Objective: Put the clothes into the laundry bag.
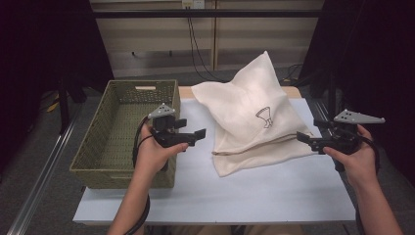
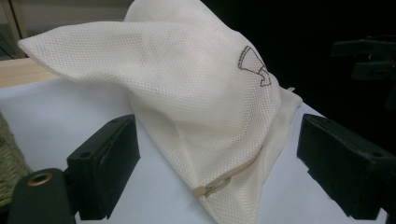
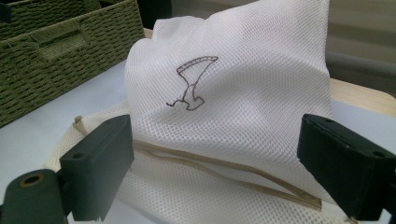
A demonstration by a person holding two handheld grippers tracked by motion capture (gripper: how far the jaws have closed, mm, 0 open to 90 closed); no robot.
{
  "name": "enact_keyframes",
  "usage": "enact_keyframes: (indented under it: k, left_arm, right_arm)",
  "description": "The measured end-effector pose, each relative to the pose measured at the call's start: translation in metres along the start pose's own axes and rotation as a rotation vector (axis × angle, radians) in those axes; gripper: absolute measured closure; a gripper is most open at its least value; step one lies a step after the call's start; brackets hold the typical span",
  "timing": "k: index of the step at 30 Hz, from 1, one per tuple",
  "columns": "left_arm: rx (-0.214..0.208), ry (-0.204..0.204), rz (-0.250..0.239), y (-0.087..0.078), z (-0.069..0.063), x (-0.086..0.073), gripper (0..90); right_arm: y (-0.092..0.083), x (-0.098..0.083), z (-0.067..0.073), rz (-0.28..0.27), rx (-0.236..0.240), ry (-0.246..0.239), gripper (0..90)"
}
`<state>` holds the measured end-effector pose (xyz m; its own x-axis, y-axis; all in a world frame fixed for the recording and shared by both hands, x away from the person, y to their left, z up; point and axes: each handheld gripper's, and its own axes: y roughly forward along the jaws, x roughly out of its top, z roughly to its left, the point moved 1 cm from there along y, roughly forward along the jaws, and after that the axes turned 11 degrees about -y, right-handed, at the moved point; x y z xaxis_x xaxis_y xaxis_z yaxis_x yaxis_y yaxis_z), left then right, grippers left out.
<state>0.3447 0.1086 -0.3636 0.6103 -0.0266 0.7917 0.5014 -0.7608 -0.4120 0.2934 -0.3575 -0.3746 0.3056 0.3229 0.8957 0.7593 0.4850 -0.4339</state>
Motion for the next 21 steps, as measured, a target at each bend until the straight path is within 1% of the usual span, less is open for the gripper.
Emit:
enact_keyframes:
  k: [1,3,6,8,9,11,13,15,17,19,21]
  left_arm:
    - [0.002,-0.002,0.004,-0.002,0.001,0.0,12.9]
    - [0.015,-0.003,0.001,-0.006,0.004,0.0,12.8]
    - [0.022,-0.012,-0.005,-0.012,0.007,0.0,12.8]
    - [0.037,-0.014,-0.004,-0.014,0.009,0.0,12.8]
    - [0.031,-0.016,-0.006,-0.015,0.009,0.0,12.8]
    - [0.039,-0.018,-0.006,-0.017,0.011,0.0,12.8]
    - [0.044,-0.019,-0.006,-0.018,0.012,0.001,12.9]
    - [0.041,-0.019,-0.006,-0.019,0.013,0.001,12.8]
    - [0.044,-0.017,-0.001,-0.02,0.014,0.001,12.7]
    - [0.044,-0.026,-0.008,-0.02,0.015,0.001,12.6]
    - [0.049,-0.021,-0.005,-0.021,0.016,0.001,12.6]
  right_arm:
    - [-0.001,0.0,-0.001,-0.002,-0.005,-0.003,10.9]
    - [-0.001,0.0,-0.001,-0.004,0.0,0.004,10.9]
    - [-0.001,-0.002,-0.002,0.003,0.007,0.0,10.9]
    - [-0.001,-0.002,-0.002,0.004,0.009,-0.002,10.9]
    - [-0.001,-0.002,-0.003,0.005,0.012,-0.004,10.9]
    - [-0.002,-0.002,-0.002,0.002,0.0,-0.001,10.9]
    - [-0.002,-0.002,-0.003,0.009,0.012,-0.008,10.9]
    - [-0.002,-0.003,-0.003,0.009,0.01,-0.015,10.7]
    - [-0.002,-0.003,-0.003,0.005,0.01,-0.008,10.7]
    - [-0.002,-0.003,-0.003,0.003,0.011,-0.006,10.7]
    - [-0.002,-0.003,-0.003,0.003,0.016,-0.012,10.7]
